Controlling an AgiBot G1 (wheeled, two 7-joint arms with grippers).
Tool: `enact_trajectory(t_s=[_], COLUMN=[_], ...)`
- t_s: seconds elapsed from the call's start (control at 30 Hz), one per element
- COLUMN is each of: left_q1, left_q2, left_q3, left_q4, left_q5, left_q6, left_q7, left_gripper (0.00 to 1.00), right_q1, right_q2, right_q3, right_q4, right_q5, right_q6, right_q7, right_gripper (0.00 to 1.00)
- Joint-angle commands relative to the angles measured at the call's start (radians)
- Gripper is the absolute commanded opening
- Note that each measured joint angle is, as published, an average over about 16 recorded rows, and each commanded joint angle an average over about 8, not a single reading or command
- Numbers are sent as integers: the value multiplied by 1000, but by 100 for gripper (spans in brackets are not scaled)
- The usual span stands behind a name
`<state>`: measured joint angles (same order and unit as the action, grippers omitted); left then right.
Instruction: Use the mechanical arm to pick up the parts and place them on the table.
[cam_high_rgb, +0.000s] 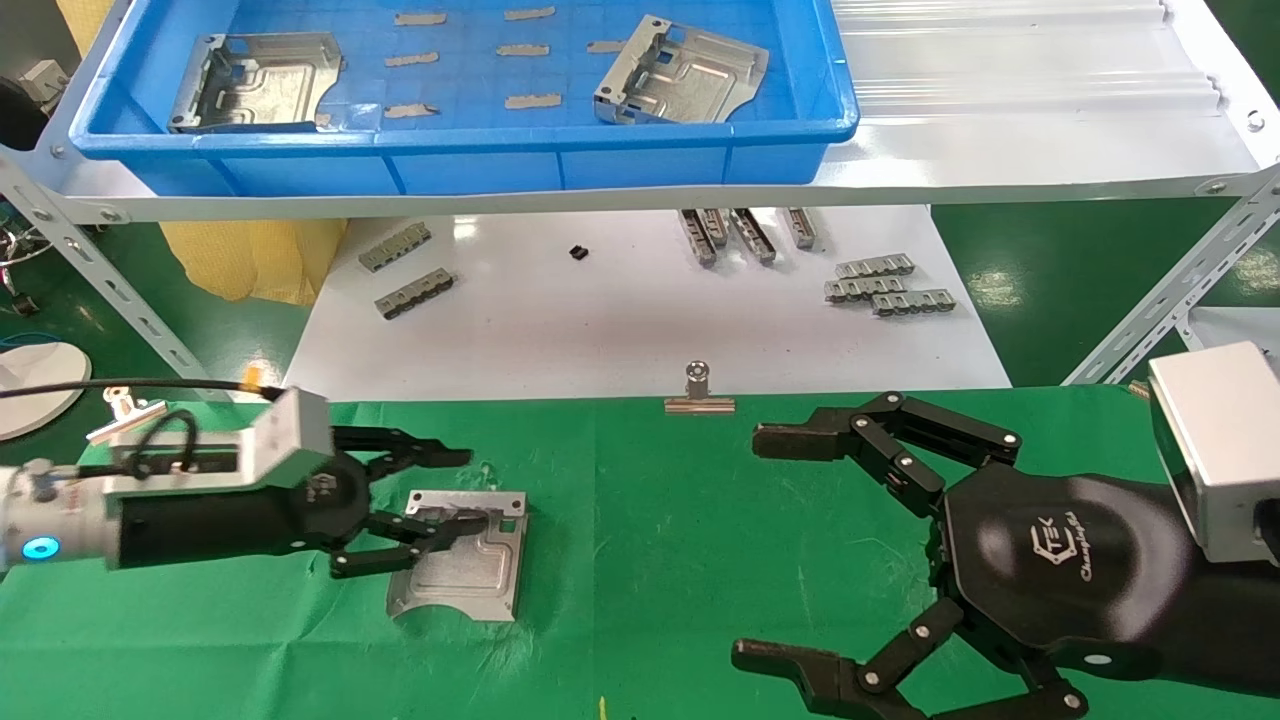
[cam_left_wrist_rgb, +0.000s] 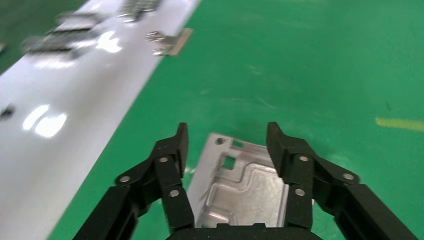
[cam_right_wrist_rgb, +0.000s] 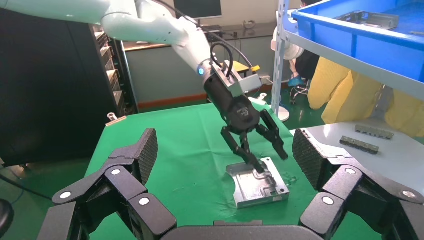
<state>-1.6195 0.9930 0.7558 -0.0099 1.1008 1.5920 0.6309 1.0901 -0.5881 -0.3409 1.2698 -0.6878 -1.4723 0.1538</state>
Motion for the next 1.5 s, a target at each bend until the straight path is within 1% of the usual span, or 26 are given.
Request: enact_trajectory(t_s=[0.03,0.3,0.47,1.5], left_q1=[10,14,31,302], left_q2=[-9,-12,-23,-212], left_q3=[-12,-15,-28,-265], left_q4=[16,11,-33,-688], left_q5=[-18,-23,-32,-211], left_q6=[4,2,-1,-51], left_q7=[-46,-45,-68,-464], left_gripper=[100,100,100,100], right_q1=[0,0,0,0], right_q2=[0,0,0,0], right_q3=[0,0,0,-1], right_q4=[0,0,0,-1], right_q5=[0,0,0,1], right_q6=[0,0,0,0], right_q7=[0,0,0,0], right_gripper=[100,100,100,100])
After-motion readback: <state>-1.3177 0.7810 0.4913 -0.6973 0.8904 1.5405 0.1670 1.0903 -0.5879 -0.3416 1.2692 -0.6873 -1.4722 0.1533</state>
